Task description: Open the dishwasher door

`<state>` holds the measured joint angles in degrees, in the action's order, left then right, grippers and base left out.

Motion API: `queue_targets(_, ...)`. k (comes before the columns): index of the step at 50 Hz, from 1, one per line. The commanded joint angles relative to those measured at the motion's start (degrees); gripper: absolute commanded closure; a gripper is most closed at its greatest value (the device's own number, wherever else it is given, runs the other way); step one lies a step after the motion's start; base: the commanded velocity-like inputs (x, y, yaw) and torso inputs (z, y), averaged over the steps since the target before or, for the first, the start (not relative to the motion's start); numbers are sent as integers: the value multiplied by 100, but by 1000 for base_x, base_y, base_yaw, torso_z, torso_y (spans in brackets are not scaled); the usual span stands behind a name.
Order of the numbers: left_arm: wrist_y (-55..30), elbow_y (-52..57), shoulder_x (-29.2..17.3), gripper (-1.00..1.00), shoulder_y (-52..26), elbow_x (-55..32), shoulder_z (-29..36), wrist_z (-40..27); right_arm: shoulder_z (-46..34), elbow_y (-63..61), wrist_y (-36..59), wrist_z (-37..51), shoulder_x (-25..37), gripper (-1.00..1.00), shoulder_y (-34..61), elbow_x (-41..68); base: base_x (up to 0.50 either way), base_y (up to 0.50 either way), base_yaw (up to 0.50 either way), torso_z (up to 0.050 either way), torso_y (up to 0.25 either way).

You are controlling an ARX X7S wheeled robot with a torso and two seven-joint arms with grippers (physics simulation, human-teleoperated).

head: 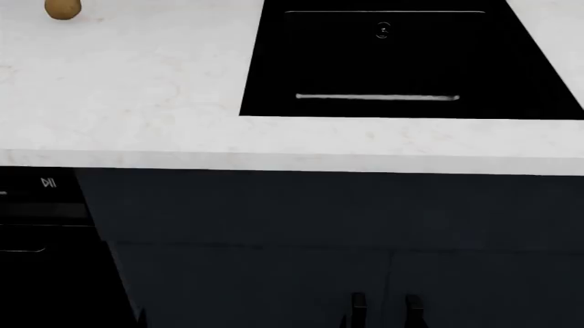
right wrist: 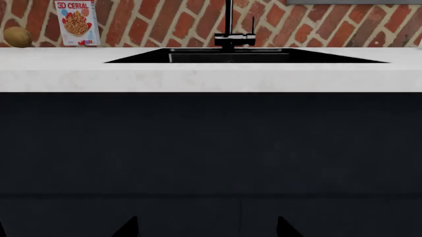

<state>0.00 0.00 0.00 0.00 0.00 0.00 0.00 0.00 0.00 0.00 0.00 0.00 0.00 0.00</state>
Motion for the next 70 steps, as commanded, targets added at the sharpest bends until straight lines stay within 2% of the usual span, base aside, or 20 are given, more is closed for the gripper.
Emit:
queue_targets(1,-34,46,-83,-100,12,-82,93,-94,-74,16,-11,73,59,-100,6,59,0,0,0,0,0)
queue_targets(17,117,45,-352,-100,4,-270,454,-222,-380,16,-142,363,304,-100,-78,417,0,30,0,0,0)
queue_targets(63,395,-281,-635,-100,-108,-472,849,-565,-685,-105,-156,674,619,-100,-132,858,0,445,0,0,0)
queue_targets(70,455,-360,-632,-100,-145,-579,860,-597,-689,-152,-142,752,658,-100,-118,908,0,26,0,0,0)
